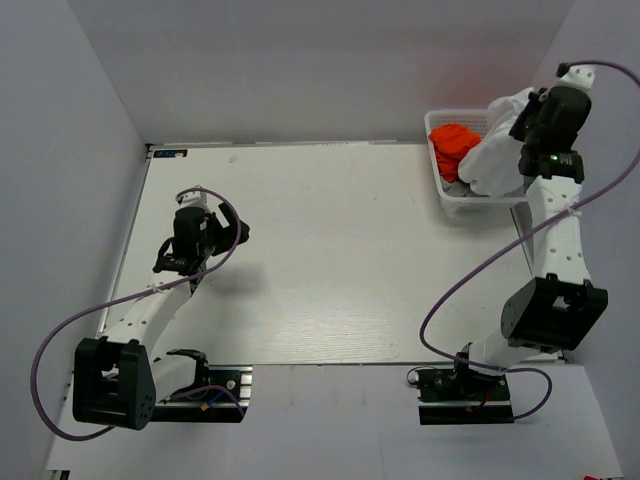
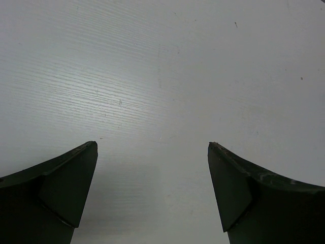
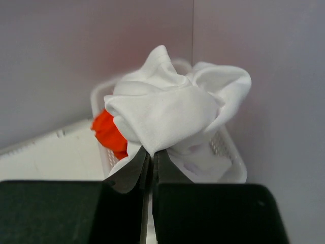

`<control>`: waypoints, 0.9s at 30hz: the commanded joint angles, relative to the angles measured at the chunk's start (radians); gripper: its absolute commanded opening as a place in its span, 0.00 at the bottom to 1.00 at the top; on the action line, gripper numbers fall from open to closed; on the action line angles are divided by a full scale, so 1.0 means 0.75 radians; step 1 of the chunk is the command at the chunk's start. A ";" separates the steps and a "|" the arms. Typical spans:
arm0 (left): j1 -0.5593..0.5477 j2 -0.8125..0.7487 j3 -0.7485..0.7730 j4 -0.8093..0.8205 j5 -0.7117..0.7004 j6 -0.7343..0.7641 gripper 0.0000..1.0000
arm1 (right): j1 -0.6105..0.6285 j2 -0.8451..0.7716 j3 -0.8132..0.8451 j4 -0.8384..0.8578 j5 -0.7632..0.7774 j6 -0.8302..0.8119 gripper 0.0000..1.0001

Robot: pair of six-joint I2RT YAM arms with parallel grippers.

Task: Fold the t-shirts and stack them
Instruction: Grab crumpled tshirt from bin with the right arm, then move the tshirt to the center of the board

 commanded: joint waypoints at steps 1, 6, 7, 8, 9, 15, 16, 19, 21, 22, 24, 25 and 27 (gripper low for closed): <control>-0.005 -0.066 -0.009 0.020 0.038 -0.001 1.00 | -0.004 -0.112 0.107 0.164 0.009 -0.053 0.00; -0.005 -0.091 -0.010 0.008 0.038 -0.013 1.00 | 0.004 -0.126 0.289 0.162 -0.183 -0.070 0.00; -0.005 -0.105 -0.010 0.007 0.038 -0.013 1.00 | 0.006 -0.096 0.451 0.124 -0.266 -0.070 0.00; -0.005 -0.105 -0.010 -0.007 0.038 -0.013 1.00 | 0.006 -0.081 0.516 0.105 -0.340 -0.062 0.00; -0.005 -0.105 -0.010 -0.007 0.024 -0.013 1.00 | 0.006 -0.033 0.642 0.062 -0.383 -0.045 0.00; -0.005 -0.130 0.003 -0.031 0.023 -0.052 1.00 | 0.012 0.025 0.833 0.235 -0.688 0.120 0.00; -0.005 -0.142 0.003 -0.031 0.023 -0.052 1.00 | 0.014 0.017 0.823 0.268 -0.737 0.153 0.00; -0.005 -0.156 -0.010 -0.046 0.023 -0.080 1.00 | 0.042 0.037 0.815 0.411 -1.044 0.310 0.00; -0.005 -0.169 -0.010 -0.046 0.038 -0.080 1.00 | 0.079 0.080 0.821 0.477 -1.325 0.471 0.00; -0.005 -0.181 -0.010 -0.046 0.038 -0.080 1.00 | 0.089 0.095 0.821 0.503 -1.442 0.523 0.00; -0.005 -0.193 -0.010 -0.062 0.038 -0.080 1.00 | 0.161 0.125 0.793 0.622 -1.565 0.607 0.00; -0.005 -0.207 -0.010 -0.086 0.021 -0.101 1.00 | 0.185 0.129 0.782 0.641 -1.604 0.662 0.00; -0.005 -0.246 -0.010 -0.113 0.007 -0.115 1.00 | 0.338 0.127 0.731 0.612 -1.597 0.596 0.00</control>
